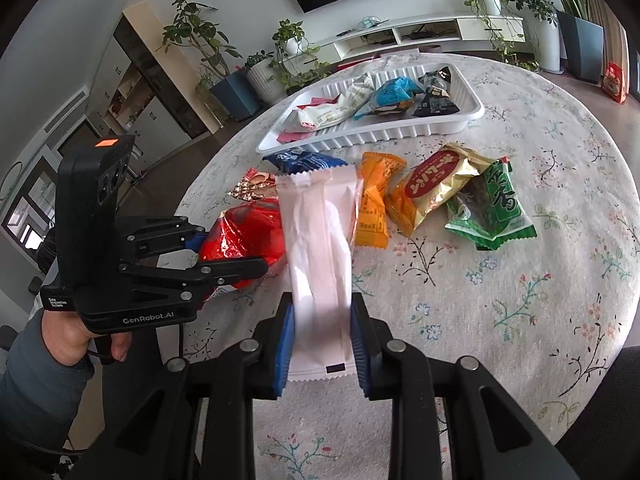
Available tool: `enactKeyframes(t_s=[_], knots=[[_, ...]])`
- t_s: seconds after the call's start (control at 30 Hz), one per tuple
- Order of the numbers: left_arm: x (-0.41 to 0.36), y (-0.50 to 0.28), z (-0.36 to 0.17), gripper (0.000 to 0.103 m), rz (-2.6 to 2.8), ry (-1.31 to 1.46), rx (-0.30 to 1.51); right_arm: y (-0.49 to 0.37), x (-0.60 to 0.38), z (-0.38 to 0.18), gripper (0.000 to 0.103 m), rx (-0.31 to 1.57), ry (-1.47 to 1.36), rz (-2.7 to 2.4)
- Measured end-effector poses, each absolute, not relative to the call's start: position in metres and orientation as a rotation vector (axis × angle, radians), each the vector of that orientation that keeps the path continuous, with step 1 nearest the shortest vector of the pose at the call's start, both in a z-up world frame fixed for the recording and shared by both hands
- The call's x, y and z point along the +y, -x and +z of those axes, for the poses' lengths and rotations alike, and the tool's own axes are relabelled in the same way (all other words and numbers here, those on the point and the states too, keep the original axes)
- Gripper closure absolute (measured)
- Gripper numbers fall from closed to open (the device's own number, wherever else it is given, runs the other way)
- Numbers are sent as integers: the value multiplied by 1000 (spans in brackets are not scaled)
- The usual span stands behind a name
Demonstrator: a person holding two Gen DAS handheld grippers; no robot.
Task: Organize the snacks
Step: 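Carry the pink packet and red Mylikes bag over the white tray and lower them inside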
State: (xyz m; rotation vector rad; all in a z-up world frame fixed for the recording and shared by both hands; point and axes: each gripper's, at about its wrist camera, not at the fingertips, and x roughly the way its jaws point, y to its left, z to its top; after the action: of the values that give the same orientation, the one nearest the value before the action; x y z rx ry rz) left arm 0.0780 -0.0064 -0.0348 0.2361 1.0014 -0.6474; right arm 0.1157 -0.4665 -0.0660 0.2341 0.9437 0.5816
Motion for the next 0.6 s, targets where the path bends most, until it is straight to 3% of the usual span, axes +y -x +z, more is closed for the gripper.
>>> enactKeyframes(t_s=[0.6], knots=[[80, -136, 35, 73, -600, 239, 858, -165, -529, -27, 74, 875, -302, 466]])
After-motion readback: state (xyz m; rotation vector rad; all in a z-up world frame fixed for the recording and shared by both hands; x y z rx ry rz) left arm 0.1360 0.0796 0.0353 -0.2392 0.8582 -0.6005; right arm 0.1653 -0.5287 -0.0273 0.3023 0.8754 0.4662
